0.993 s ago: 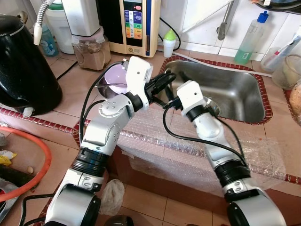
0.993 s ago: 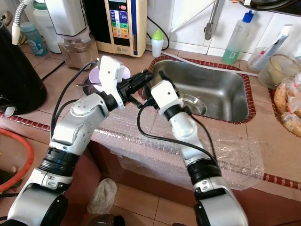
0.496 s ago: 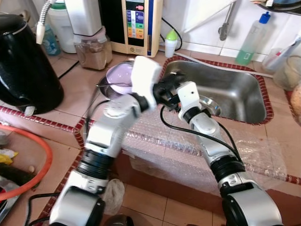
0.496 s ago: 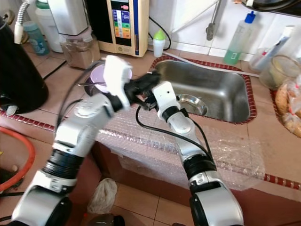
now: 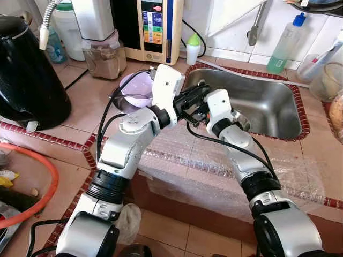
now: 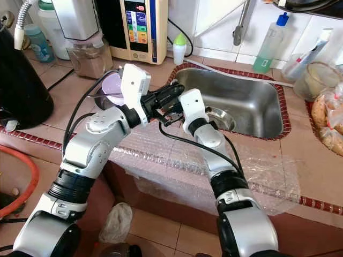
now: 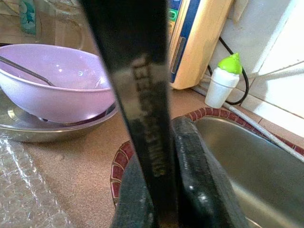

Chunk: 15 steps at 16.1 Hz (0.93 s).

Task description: Kitchen organization

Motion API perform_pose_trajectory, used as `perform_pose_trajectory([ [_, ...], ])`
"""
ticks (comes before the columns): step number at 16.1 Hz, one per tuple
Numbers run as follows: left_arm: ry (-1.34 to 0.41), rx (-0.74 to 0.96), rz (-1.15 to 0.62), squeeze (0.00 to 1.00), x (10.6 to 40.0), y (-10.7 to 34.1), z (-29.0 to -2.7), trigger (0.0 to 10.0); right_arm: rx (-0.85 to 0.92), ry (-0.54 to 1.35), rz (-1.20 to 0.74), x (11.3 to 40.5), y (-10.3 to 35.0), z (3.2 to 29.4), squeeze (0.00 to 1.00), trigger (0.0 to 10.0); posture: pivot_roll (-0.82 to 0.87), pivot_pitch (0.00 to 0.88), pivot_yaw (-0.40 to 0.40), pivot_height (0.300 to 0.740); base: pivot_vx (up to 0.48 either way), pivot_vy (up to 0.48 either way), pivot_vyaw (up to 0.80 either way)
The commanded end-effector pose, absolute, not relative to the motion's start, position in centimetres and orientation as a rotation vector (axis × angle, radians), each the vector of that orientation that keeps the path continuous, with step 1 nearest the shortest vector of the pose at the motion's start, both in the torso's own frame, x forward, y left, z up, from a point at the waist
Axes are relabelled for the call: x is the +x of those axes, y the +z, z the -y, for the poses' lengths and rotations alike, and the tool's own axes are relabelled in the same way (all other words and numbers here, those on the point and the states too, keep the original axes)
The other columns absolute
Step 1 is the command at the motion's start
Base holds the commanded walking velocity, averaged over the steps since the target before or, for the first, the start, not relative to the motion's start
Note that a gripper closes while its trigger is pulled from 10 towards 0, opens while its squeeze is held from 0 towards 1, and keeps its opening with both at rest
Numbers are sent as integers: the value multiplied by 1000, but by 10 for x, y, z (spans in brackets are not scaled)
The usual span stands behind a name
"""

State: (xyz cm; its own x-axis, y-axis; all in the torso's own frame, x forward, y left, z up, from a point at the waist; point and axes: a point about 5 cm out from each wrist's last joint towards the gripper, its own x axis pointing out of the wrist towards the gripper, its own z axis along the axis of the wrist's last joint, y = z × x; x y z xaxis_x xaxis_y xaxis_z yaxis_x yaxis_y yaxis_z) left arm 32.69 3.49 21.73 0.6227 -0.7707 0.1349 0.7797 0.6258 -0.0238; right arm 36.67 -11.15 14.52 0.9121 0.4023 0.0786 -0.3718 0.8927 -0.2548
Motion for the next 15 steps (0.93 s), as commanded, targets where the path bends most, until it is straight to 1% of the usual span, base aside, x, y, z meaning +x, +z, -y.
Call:
perform_pose_trajectory([
  [1, -879, -39, 134, 0, 328, 219, -36, 0, -223, 384, 134, 370, 150, 116, 0, 0, -44, 0, -4, 740, 0, 0, 0],
  [3, -854, -24, 131, 0, 330, 215, -37, 0, -223, 389, 132, 369, 149, 116, 0, 0, -44, 0, -4, 740, 0, 0, 0],
  [4, -849, -15, 126, 0, 331, 212, -38, 745, -222, 390, 131, 370, 148, 115, 0, 0, -44, 0, -4, 740, 0, 0, 0],
  [5, -834, -16, 119, 0, 332, 209, -39, 1843, -225, 392, 132, 370, 149, 115, 0, 0, -44, 0, -5, 740, 0, 0, 0],
  [6, -823, -9, 116, 0, 333, 207, -41, 1882, -225, 392, 133, 371, 150, 115, 0, 0, -44, 0, -5, 740, 0, 0, 0],
  [7, -800, -12, 112, 1000, 335, 205, -43, 10000, -236, 391, 133, 373, 153, 119, 0, 0, -44, 0, -5, 740, 0, 0, 0],
  [10, -762, 53, 162, 1000, 335, 204, -48, 10000, -294, 383, 129, 382, 159, 125, 0, 0, -26, 0, -12, 740, 0, 0, 0],
  [12, -742, 47, 203, 1000, 331, 204, -52, 10000, -332, 367, 131, 387, 164, 127, 0, 0, -26, 0, -12, 740, 0, 0, 0],
  [15, -676, 53, 242, 1000, 320, 198, -68, 10000, -418, 323, 123, 394, 168, 130, 0, 0, 20, 0, -13, 740, 0, 0, 0],
])
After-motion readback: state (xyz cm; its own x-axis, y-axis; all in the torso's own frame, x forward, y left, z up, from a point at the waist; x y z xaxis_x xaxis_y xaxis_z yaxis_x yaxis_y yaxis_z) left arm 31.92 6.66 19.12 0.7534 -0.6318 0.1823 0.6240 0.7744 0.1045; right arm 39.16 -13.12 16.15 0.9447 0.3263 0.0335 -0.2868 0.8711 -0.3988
